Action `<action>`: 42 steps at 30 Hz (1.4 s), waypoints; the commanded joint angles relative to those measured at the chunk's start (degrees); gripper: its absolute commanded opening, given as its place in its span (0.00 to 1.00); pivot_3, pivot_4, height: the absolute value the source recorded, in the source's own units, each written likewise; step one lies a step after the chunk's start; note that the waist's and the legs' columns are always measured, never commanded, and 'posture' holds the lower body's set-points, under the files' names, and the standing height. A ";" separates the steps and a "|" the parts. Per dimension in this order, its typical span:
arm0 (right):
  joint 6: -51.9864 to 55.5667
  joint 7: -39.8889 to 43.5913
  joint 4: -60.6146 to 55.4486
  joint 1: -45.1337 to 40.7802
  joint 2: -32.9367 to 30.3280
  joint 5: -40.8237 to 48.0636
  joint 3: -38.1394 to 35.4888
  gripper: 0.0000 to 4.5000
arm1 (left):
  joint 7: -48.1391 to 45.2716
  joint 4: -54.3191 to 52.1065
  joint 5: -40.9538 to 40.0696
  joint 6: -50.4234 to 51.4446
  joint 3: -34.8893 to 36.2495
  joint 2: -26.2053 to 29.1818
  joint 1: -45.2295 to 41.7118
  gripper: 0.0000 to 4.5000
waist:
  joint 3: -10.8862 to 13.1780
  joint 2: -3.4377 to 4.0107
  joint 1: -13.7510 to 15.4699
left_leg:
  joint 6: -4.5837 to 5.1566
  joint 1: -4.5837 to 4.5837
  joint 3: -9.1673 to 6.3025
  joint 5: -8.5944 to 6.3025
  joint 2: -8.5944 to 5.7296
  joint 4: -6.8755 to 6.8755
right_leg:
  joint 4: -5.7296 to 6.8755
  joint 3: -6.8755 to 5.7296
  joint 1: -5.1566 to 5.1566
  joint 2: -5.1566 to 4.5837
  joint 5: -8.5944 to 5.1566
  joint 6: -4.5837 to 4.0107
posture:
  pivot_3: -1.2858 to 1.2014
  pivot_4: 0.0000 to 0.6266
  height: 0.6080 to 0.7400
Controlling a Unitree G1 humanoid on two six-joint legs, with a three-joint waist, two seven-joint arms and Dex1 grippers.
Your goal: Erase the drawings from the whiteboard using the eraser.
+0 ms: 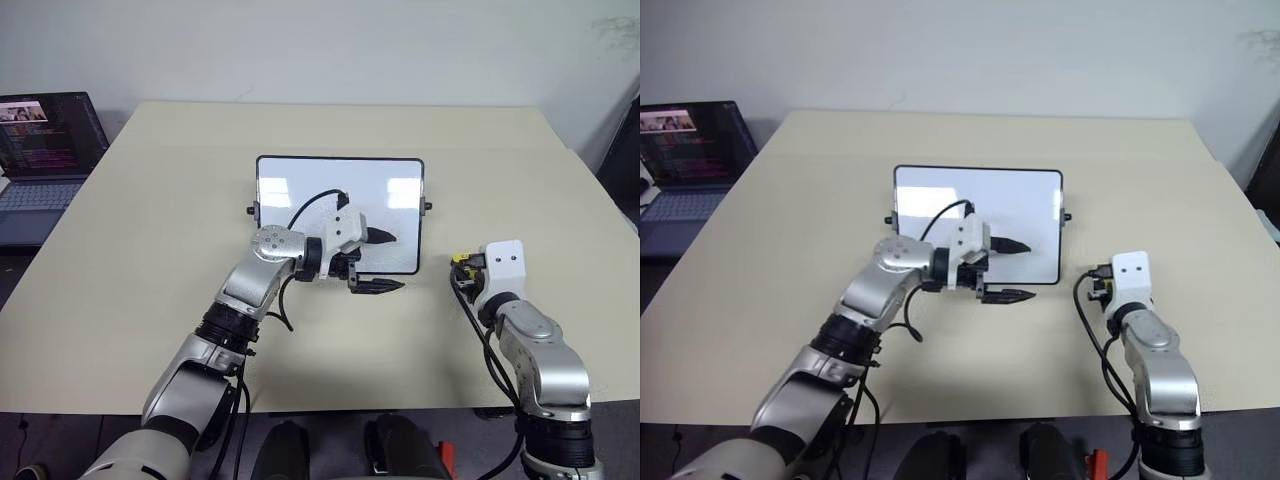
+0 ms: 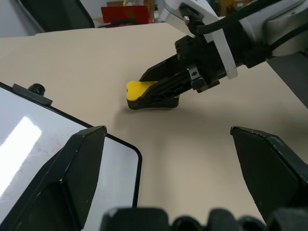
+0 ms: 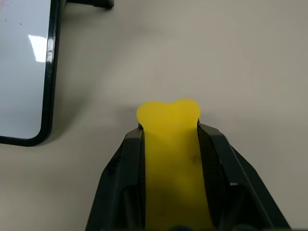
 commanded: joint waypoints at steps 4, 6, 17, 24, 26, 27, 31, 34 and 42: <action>-4.87 -2.10 3.48 -2.41 0.32 1.22 -2.57 0.57 | -0.48 -0.71 1.03 -2.48 0.22 0.24 0.13 1.00 | 0.00 0.00 0.00 | 0.00 0.01 0.02 0.00 0.00 0.02 | 0.02 0.02 0.00 -0.02 -0.01 0.02 | 0.52 0.24 1.00; -5.51 -2.12 4.22 -2.60 0.19 1.56 -2.65 0.73 | -0.26 -1.61 0.91 -2.18 0.53 0.60 0.98 1.00 | 0.00 0.00 0.00 | 0.00 0.02 0.00 0.00 0.00 0.01 | 0.04 0.00 0.00 -0.02 -0.01 0.02 | 0.52 0.24 1.00; -8.20 -0.53 -8.69 0.44 1.10 6.23 -2.58 0.99 | 12.40 -21.54 -5.65 9.84 13.27 5.91 13.58 1.00 | 0.02 0.05 -0.06 | 0.00 0.01 -0.04 0.00 0.20 -0.01 | 0.05 0.01 -0.01 -0.06 0.04 -0.10 | 0.52 0.24 1.00; -20.20 0.45 -18.40 17.13 1.30 3.47 3.18 0.99 | 33.84 -42.01 -6.85 15.03 26.92 0.15 37.61 1.00 | -0.02 0.06 0.09 | -0.19 0.09 -0.07 -0.12 0.21 -0.01 | 0.01 -0.02 0.08 -0.44 -0.06 0.01 | 0.52 0.24 1.00; -23.48 -0.10 -18.78 21.81 4.33 5.54 3.14 0.99 | 40.59 -42.95 -4.28 12.79 29.38 -2.94 41.25 1.00 | -0.02 0.03 0.34 | -0.20 0.12 -0.07 -0.12 0.17 0.02 | 0.04 -0.04 0.12 -0.51 -0.10 0.09 | 0.52 0.24 1.00; -24.97 -0.15 -18.72 23.96 5.14 5.88 2.98 0.99 | 43.06 -43.02 -2.97 11.61 30.04 -4.02 42.81 1.00 | -0.03 0.02 0.46 | -0.20 0.16 -0.09 -0.12 0.16 0.05 | 0.06 -0.07 0.17 -0.53 -0.14 0.15 | 0.52 0.24 1.00; -33.78 1.92 -14.39 30.82 7.74 8.68 0.84 0.99 | 49.09 -40.50 1.90 6.27 31.41 -5.33 46.84 1.00 | -0.08 -0.03 0.49 | -0.19 0.40 -0.04 -0.10 0.14 0.08 | 0.06 -0.02 0.34 -0.55 -0.16 0.19 | 0.52 0.24 1.00; -38.23 2.63 -10.87 31.67 8.23 10.19 -1.02 0.99 | 53.05 -38.80 2.35 5.48 33.15 -6.26 45.89 1.00 | -0.10 -0.06 0.47 | -0.15 0.50 0.00 -0.08 0.14 0.10 | 0.06 0.00 0.44 -0.55 -0.14 0.17 | 0.52 0.24 1.00; -40.54 3.36 -6.76 27.29 4.66 10.79 -4.31 0.99 | 56.34 -39.57 3.96 4.79 29.62 -8.23 46.76 1.00 | -0.10 -0.07 0.43 | -0.15 0.42 0.02 -0.08 0.15 0.02 | 0.05 0.03 0.35 -0.44 -0.17 0.08 | 0.52 0.24 1.00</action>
